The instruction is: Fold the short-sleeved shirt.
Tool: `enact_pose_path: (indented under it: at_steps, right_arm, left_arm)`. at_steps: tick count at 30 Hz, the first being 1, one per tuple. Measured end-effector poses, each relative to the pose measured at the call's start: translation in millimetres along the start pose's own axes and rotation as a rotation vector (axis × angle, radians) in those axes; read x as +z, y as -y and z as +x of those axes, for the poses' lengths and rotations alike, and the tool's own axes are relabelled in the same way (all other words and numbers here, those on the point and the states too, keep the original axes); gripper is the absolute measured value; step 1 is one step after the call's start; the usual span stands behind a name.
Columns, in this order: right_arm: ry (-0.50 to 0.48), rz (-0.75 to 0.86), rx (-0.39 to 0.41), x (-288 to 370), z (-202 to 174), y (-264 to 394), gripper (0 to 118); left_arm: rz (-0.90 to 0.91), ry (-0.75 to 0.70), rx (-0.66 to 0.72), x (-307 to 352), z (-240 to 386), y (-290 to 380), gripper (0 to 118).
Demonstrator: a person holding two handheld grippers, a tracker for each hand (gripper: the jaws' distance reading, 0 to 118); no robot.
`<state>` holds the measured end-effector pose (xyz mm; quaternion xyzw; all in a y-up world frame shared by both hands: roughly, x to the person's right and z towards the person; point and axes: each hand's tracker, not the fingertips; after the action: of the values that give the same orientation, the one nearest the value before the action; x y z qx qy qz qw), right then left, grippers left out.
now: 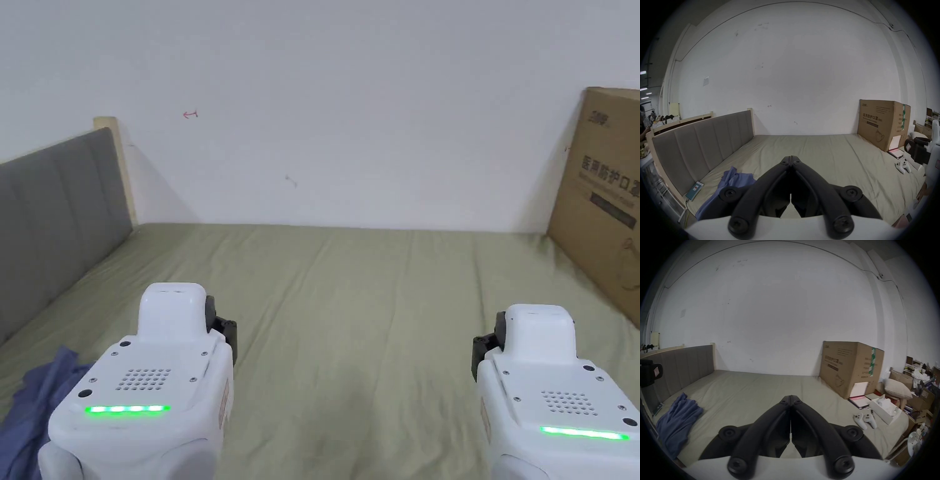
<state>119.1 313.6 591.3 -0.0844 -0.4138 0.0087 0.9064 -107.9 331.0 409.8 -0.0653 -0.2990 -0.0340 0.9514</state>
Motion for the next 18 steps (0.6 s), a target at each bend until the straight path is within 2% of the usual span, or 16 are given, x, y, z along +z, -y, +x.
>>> enact_pose_path:
  at_steps: [5, 10, 14, 18]
  right_arm:
    - [-0.183, 0.009, 0.007, -9, -40, -14, 0]
    - [-0.424, -0.019, -0.041, -8, -102, -22, 0]
    - [-0.523, -0.01, 0.054, 3, -149, -20, 0]
    - [-0.603, -0.047, 0.024, 7, -172, -15, 0]
  left_arm:
    - [-0.02, -0.122, 0.051, 14, -46, -2, 0]
    - [-0.036, -0.279, 0.079, 44, -98, 3, 0]
    - [-0.046, -0.4, 0.107, 63, -132, 9, 0]
    - [-0.063, -0.444, 0.126, 73, -149, 12, 0]
